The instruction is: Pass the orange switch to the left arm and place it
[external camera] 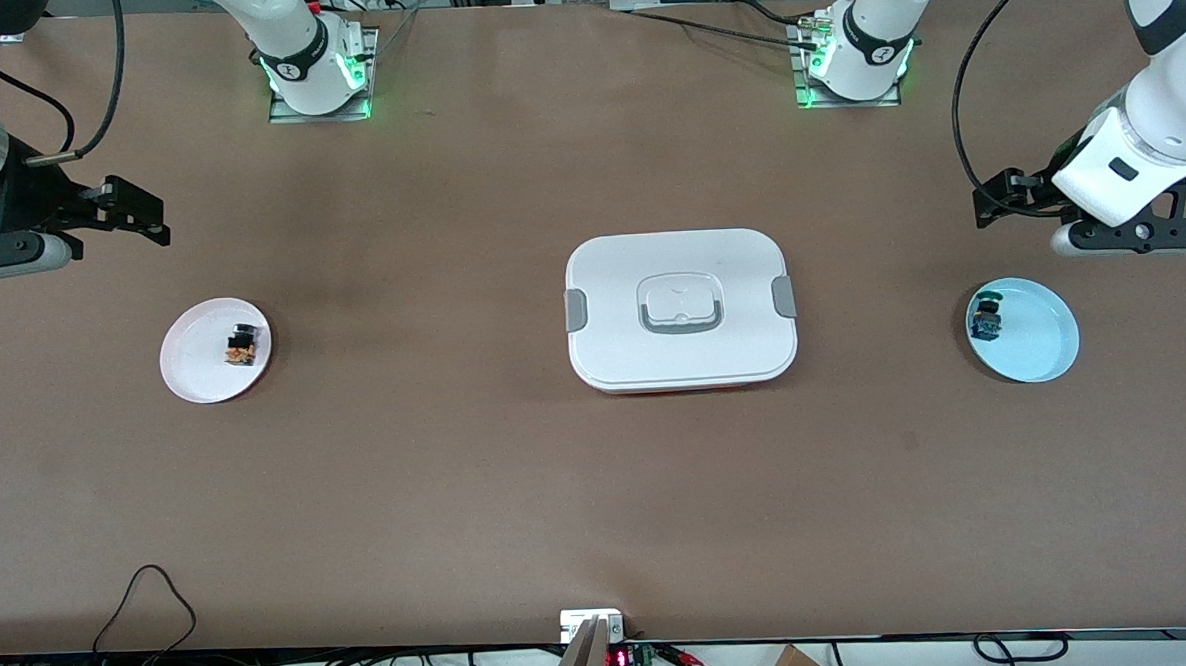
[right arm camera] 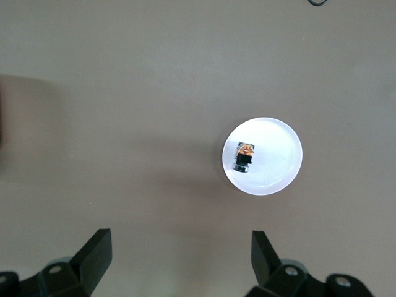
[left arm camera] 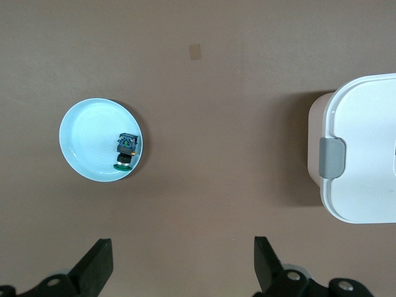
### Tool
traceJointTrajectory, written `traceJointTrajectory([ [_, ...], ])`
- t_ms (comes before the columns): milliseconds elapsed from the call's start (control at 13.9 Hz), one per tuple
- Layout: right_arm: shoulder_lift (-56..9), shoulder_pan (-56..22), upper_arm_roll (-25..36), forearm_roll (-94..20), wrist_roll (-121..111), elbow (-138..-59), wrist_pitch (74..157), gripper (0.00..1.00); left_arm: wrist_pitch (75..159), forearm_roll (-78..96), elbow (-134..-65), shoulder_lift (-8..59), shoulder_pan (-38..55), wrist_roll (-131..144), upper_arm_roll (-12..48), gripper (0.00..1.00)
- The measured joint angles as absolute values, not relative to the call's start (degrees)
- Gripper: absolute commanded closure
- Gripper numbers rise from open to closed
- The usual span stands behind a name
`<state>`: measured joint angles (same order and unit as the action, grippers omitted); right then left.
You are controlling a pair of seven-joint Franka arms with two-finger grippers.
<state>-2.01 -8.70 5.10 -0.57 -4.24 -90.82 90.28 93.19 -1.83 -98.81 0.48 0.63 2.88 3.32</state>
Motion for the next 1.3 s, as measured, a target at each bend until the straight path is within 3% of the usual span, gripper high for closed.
traceJointTrajectory([
  [937, -2.5, -7.9, 5.1, -0.6, -17.6, -92.2, 90.5, 0.0, 93.1, -1.8, -98.8, 0.5, 0.7, 2.9, 3.3, 0.0],
  [1297, -7.4, -2.1, 5.4, -0.7, -46.3, -99.2, 100.2, 0.0, 92.9, -1.8, -98.8, 0.5, 0.7, 2.9, 3.4, 0.0],
])
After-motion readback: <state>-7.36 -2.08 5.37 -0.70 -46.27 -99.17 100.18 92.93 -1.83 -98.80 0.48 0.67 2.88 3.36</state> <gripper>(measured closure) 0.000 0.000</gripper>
